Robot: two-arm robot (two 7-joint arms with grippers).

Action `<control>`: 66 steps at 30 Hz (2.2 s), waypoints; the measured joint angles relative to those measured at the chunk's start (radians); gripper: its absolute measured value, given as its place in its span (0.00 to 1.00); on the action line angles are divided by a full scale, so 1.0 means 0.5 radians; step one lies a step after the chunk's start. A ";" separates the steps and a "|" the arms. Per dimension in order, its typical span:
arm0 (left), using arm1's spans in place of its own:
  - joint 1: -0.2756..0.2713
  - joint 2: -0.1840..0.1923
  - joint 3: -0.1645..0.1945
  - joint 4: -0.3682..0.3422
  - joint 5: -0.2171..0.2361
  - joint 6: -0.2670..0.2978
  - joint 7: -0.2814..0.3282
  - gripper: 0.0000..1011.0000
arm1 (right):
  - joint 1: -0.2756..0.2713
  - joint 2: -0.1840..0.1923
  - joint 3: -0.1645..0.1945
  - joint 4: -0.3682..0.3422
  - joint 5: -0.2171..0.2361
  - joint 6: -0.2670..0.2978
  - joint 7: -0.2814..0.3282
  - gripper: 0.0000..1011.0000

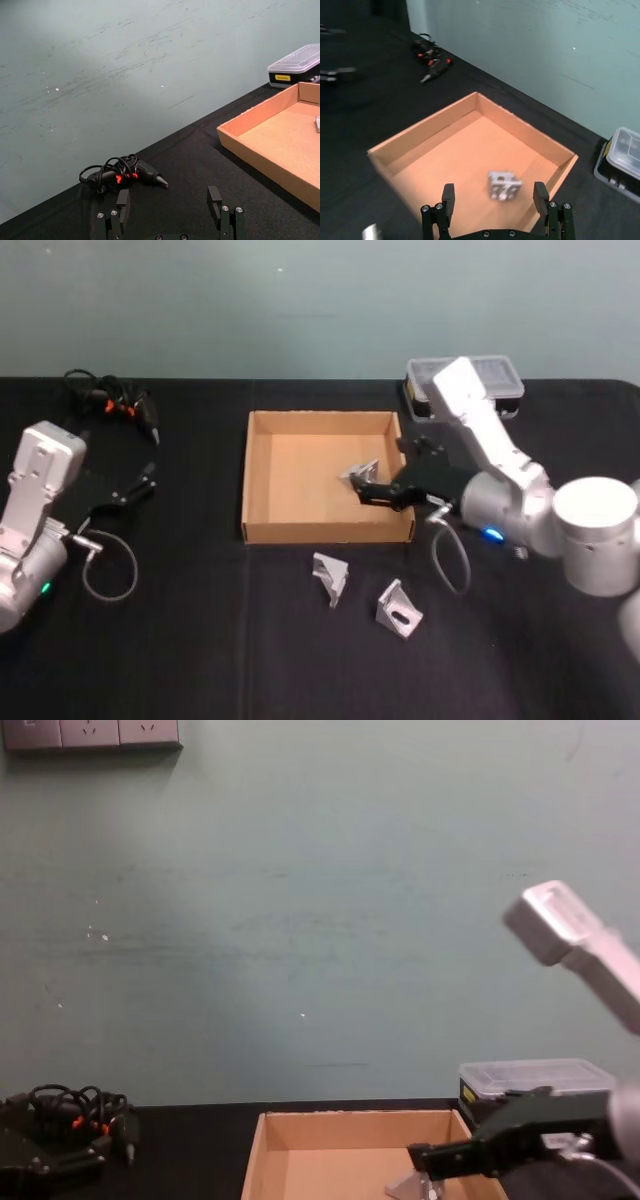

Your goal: Use one hand to pick up the angle iron from the table and place it into the box.

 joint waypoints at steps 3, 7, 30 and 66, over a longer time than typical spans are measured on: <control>0.000 0.000 0.000 0.000 0.000 0.000 0.000 1.00 | -0.090 0.059 0.029 -0.141 0.030 0.044 0.008 0.99; 0.000 0.000 0.000 0.000 0.000 0.000 0.000 1.00 | -0.273 0.179 0.093 -0.403 0.099 0.117 0.027 0.99; 0.000 0.000 0.000 0.000 0.000 0.000 0.000 1.00 | -0.895 0.556 0.238 -1.102 0.348 0.368 -0.017 0.99; 0.000 0.000 0.000 0.000 0.000 0.000 0.000 1.00 | -0.672 0.302 0.006 -0.748 0.021 0.419 -0.099 0.99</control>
